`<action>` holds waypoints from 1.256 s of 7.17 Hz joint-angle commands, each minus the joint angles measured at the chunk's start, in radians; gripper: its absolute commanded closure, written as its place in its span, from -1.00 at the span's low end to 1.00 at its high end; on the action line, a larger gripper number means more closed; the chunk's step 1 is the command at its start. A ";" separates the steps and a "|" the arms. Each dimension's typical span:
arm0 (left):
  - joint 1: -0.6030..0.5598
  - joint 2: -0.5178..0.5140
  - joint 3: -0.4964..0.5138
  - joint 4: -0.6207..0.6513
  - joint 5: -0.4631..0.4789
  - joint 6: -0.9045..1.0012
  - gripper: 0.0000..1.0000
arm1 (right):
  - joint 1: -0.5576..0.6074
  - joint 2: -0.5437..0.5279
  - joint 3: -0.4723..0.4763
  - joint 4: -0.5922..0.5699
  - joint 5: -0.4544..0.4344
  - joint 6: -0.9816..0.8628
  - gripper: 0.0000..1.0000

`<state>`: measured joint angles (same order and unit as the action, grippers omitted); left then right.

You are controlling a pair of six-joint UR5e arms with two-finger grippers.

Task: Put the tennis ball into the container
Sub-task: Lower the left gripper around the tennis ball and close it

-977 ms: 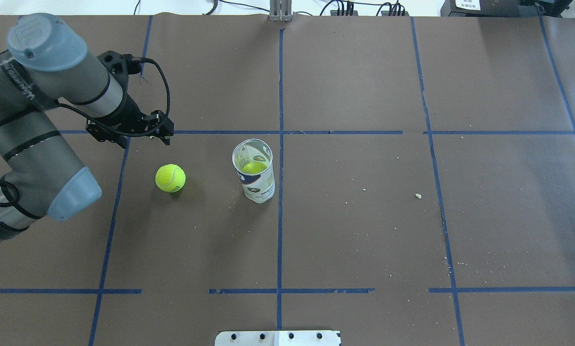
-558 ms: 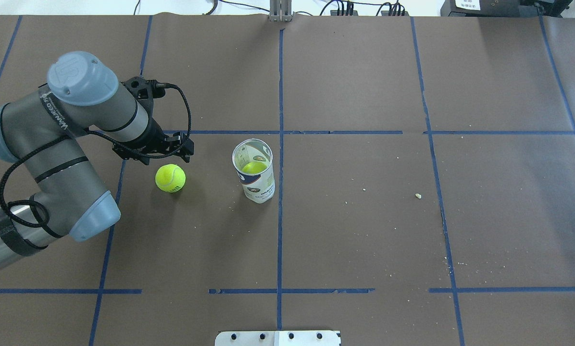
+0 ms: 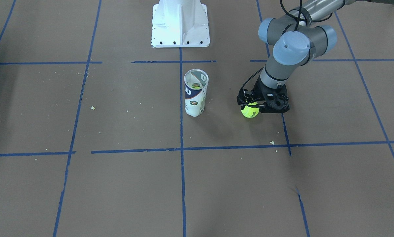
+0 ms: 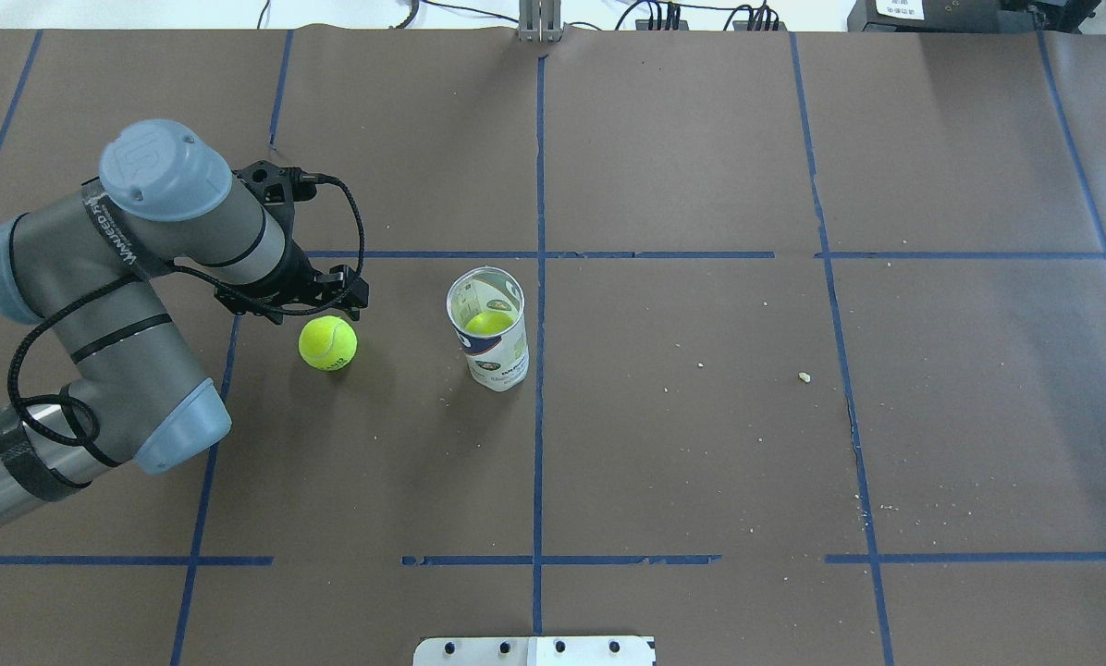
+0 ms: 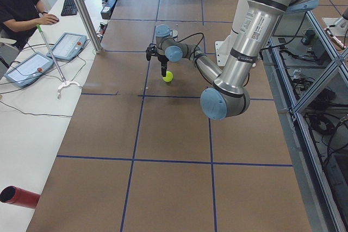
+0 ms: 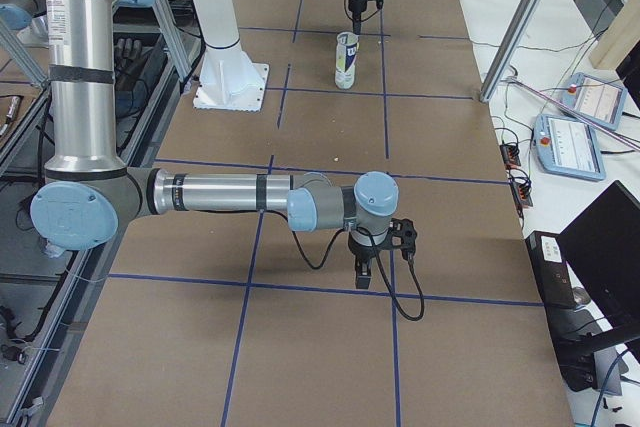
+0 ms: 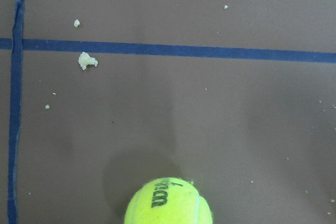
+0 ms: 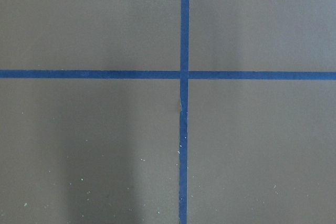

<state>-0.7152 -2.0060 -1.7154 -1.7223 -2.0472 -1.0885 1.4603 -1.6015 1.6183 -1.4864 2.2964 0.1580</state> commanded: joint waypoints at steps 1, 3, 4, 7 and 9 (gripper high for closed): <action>0.000 0.001 0.011 -0.002 0.004 0.001 -1.00 | 0.000 0.000 0.000 0.000 0.000 0.000 -1.00; 0.019 0.000 0.046 -0.037 0.004 -0.004 -1.00 | 0.000 0.000 0.000 0.000 0.000 0.000 -1.00; 0.023 0.000 0.071 -0.064 0.002 -0.008 -1.00 | 0.000 0.000 0.000 0.000 0.000 0.000 -1.00; 0.045 0.000 0.076 -0.066 0.002 -0.008 -1.00 | 0.000 0.000 0.000 0.000 0.000 0.000 -1.00; 0.045 -0.002 0.066 -0.066 0.001 -0.011 -0.25 | 0.000 0.000 0.000 0.000 0.000 0.000 -1.00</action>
<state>-0.6715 -2.0069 -1.6430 -1.7883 -2.0458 -1.0955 1.4603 -1.6015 1.6183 -1.4864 2.2964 0.1580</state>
